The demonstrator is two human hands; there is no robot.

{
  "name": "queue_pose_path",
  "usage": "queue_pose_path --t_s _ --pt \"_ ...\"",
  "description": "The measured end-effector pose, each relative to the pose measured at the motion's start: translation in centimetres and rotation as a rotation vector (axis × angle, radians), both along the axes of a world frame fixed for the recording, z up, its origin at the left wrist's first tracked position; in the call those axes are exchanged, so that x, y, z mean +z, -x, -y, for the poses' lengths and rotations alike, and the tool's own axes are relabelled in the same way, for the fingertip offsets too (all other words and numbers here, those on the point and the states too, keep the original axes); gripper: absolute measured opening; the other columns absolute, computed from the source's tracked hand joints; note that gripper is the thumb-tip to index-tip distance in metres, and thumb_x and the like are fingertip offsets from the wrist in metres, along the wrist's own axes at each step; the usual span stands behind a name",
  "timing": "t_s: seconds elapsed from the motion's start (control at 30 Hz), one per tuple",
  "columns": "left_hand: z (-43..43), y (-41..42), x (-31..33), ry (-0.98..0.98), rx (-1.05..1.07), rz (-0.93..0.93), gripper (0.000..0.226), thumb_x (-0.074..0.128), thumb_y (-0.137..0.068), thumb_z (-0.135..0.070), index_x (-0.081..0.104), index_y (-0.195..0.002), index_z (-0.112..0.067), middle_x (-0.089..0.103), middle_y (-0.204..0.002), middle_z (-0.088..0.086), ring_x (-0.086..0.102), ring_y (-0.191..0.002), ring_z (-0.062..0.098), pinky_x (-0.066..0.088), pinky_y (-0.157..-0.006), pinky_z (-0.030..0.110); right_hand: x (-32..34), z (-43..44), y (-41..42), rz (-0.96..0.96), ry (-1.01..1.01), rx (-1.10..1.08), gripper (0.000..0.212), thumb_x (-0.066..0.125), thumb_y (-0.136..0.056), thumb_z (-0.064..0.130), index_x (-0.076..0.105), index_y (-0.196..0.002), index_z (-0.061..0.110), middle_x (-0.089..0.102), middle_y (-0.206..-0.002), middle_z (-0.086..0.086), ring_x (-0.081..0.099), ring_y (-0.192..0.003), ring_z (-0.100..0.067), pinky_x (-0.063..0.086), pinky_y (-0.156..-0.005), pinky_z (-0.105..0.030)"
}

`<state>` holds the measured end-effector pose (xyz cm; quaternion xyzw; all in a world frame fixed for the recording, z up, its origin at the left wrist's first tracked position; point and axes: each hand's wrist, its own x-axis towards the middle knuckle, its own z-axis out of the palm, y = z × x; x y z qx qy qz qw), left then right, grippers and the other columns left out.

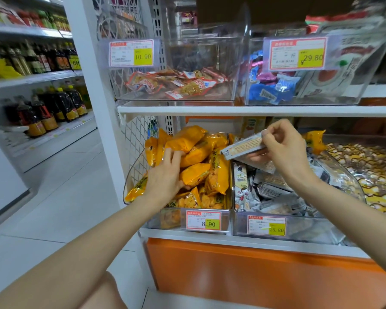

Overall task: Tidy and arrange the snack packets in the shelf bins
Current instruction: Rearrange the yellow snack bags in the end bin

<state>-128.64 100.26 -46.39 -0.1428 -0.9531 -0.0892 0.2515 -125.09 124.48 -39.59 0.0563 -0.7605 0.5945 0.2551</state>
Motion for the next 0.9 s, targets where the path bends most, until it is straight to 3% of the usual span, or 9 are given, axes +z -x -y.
queue_pose_path --t_s 0.07,0.13,0.23,0.33,0.4,0.5,0.63,0.77,0.9 --pt "0.1 0.2 0.2 0.068 0.002 -0.150 0.090 0.091 -0.045 -0.041 0.046 -0.117 -0.009 0.046 -0.108 0.014 0.051 -0.084 0.027 0.037 -0.055 0.028 -0.2 -0.7 0.1 -0.054 -0.029 -0.057 0.020 0.046 -0.098 0.012 0.043 -0.078 0.017 0.062 -0.086 -0.008 0.071 -0.075 -0.013 0.059 -0.055 -0.033" --pt "0.1 0.7 0.1 0.088 -0.010 -0.256 0.099 0.090 -0.040 -0.047 0.041 -0.120 -0.013 0.043 -0.115 0.016 0.042 -0.095 0.028 0.041 -0.069 0.035 -0.5 -1.4 0.1 -0.119 -0.073 -0.110 0.018 0.048 -0.097 0.012 0.045 -0.080 0.016 0.060 -0.089 -0.012 0.068 -0.079 -0.009 0.059 -0.059 -0.027" --pt "-0.1 1.3 0.3 0.146 -0.037 -0.321 0.105 0.088 -0.042 -0.049 0.038 -0.129 -0.018 0.034 -0.133 0.018 0.035 -0.117 0.033 0.033 -0.094 0.046 -0.6 -2.5 0.1 -0.225 -0.218 -0.224 0.009 0.052 -0.094 0.009 0.048 -0.086 0.008 0.056 -0.078 -0.022 0.050 -0.058 -0.010 0.046 -0.052 -0.013" --pt "-0.6 1.9 0.6 0.205 -0.012 -0.286 0.099 0.087 -0.043 -0.054 0.047 -0.126 -0.017 0.045 -0.130 0.019 0.037 -0.121 0.034 0.026 -0.103 0.048 -0.9 -3.9 0.2 -0.242 -0.263 -0.276 0.007 0.053 -0.093 0.010 0.049 -0.088 0.006 0.055 -0.075 -0.024 0.049 -0.066 -0.029 0.048 -0.061 -0.037" --pt "-1.2 2.2 0.9 0.204 0.022 -0.245 0.096 0.086 -0.042 -0.057 0.052 -0.122 -0.016 0.050 -0.123 0.017 0.044 -0.118 0.035 0.032 -0.102 0.051 -1.2 -4.7 0.4 -0.218 -0.229 -0.304 0.009 0.054 -0.093 0.011 0.048 -0.087 0.008 0.054 -0.071 -0.016 0.055 -0.071 -0.035 0.054 -0.067 -0.047" --pt "-2.4 2.4 1.1 0.181 0.071 -0.230 0.097 0.087 -0.034 -0.056 0.056 -0.115 -0.011 0.054 -0.119 0.018 0.049 -0.112 0.038 0.040 -0.095 0.051 -1.3 -5.9 0.9 -0.177 -0.147 -0.392 0.008 0.053 -0.094 0.012 0.047 -0.088 0.009 0.048 -0.067 -0.001 0.050 -0.067 -0.029 0.048 -0.062 -0.019" --pt "-3.5 2.7 1.1 0.179 0.136 -0.220 0.098 0.087 -0.027 -0.057 0.058 -0.108 -0.009 0.055 -0.116 0.019 0.051 -0.108 0.039 0.044 -0.090 0.049 -1.4 -7.8 1.6 -0.132 -0.110 -0.475 0.002 0.052 -0.092 0.010 0.050 -0.093 0.010 0.052 -0.077 -0.002 0.049 -0.075 -0.018 0.039 -0.064 -0.031" --pt "-3.2 2.9 0.9 0.186 0.117 -0.173 0.098 0.087 -0.033 -0.056 0.058 -0.113 -0.007 0.053 -0.120 0.021 0.048 -0.113 0.043 0.040 -0.092 0.054 -2.5 -8.8 2.1 0.045 -0.341 -0.377 0.017 0.060 -0.089 0.009 0.058 -0.104 0.003 0.058 -0.093 -0.004 0.055 -0.086 -0.019 0.035 -0.062 -0.016" --pt "-1.8 3.1 2.1 0.253 0.001 -0.124 0.093 0.081 -0.054 -0.055 0.048 -0.133 -0.018 0.041 -0.135 0.015 0.034 -0.124 0.037 0.029 -0.099 0.049 -3.4 -9.1 2.2 0.072 -0.554 -0.304 0.031 0.064 -0.086 0.009 0.057 -0.116 0.007 0.063 -0.105 -0.008 0.057 -0.093 -0.020 0.040 -0.079 -0.025"
